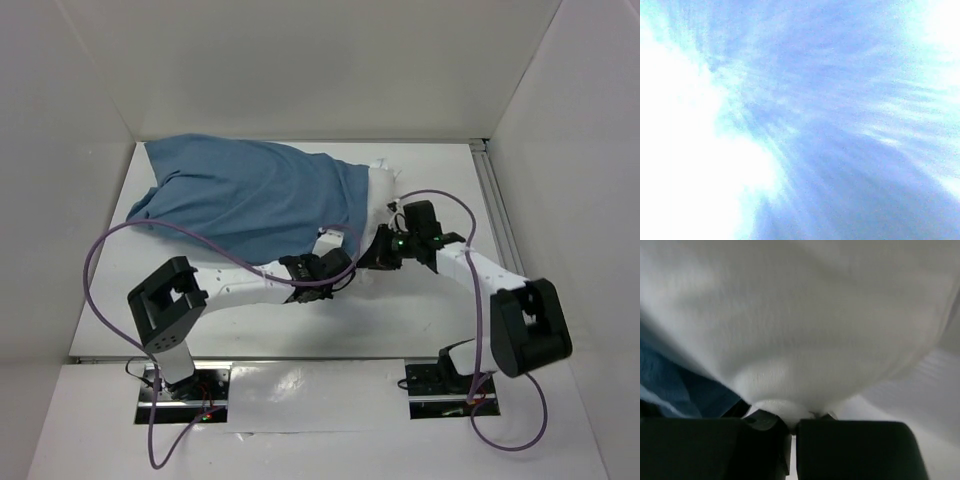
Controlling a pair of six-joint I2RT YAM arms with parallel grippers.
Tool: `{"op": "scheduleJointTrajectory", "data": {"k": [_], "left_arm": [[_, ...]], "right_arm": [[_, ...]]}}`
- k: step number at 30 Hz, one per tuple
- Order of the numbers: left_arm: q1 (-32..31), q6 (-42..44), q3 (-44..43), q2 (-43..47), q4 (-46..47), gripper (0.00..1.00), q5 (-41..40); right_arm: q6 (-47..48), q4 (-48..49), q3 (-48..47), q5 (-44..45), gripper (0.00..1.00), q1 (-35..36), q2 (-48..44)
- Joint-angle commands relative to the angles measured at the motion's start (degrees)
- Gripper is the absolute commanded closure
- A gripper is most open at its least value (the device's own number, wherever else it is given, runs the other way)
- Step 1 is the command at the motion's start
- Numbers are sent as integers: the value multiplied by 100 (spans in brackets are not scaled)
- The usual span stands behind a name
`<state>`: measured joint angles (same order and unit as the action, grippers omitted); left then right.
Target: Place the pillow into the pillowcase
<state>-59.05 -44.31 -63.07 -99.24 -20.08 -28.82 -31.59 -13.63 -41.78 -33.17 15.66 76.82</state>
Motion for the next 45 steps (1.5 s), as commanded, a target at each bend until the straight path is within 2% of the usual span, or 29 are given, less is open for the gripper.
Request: {"op": "scheduleJointTrajectory", "data": {"k": [1,2,3,4,5,7,8,10,12,13,14,16,17,18,22,23,24,25,26,27,29,32,34,36,41,45], "left_arm": [[-265,440,-827,765,-5,100,583],[-265,754,-1073,862,73,100,1397],[-265,836,-1433,810,74,100,1405],[-265,837,-1889,679,-83,100,1962],[-326,837,-2911,495,-215,100,2237],[-327,916,-3779,57,-513,100,2852],[-327,994,-4409,-24,-602,100,2916],[-327,1127,-4958,-78,-804,100,2987],[-327,1276,-5764,-148,-1243,100,3136],[-275,1276,-5943,-148,-1366,100,3137],[-274,1276,-6050,-148,-1533,100,3137],[-222,1276,-5771,211,-1648,100,2927],[-221,1276,-5447,404,-1649,100,2465],[-221,1207,-4600,606,-1649,100,2199],[-221,943,-2732,1389,-1596,100,1214],[-274,838,-2389,1451,-1596,89,733],[-274,558,-1829,1451,-1596,79,563],[-274,425,-1553,1617,-1448,64,405],[-274,363,-1237,1688,-1246,47,221],[-274,188,-764,1689,-1114,22,219],[-326,20,-410,1750,-797,13,219],[-327,-340,153,1689,-481,13,0],[-327,-569,268,1531,-384,15,-89],[-510,-727,338,1417,-199,11,-289],[-564,-728,637,978,888,9,-344],[-564,-745,638,714,1093,8,-518]], "right_arm": [[-153,783,-734,205,100,192,394],[-319,1087,-892,266,100,192,396],[-443,1334,-893,267,100,192,448],[-583,1589,-893,154,100,192,448],[-820,1748,-893,-4,100,192,631],[-945,1881,-893,-76,100,192,703],[-945,1881,-832,-76,100,192,703],[-1015,1881,-709,-76,100,139,450],[-736,1444,-761,264,100,78,-49],[-638,902,-761,450,100,78,-244],[-577,766,-761,565,100,78,-446],[-445,460,-508,740,100,78,-983],[-392,362,-454,742,100,78,-1115],[-339,274,-454,742,100,25,-1299],[-163,-43,-270,794,100,25,-1415],[-163,-43,-269,733,100,-27,-1415],[-102,-43,-269,733,100,-28,-1363],[-40,-43,-269,733,100,-28,-1362],[-40,-104,-269,733,100,-28,-1362],[12,-105,-269,733,100,-28,-1310],[13,-167,-348,733,100,-28,-1310],[66,-219,-463,662,100,-28,-1310],[66,-219,-524,610,100,-28,-1310],[66,-272,-594,610,100,-28,-1310],[118,-272,-647,610,100,-28,-1257],[118,-272,-805,610,100,-28,-1204]]}}
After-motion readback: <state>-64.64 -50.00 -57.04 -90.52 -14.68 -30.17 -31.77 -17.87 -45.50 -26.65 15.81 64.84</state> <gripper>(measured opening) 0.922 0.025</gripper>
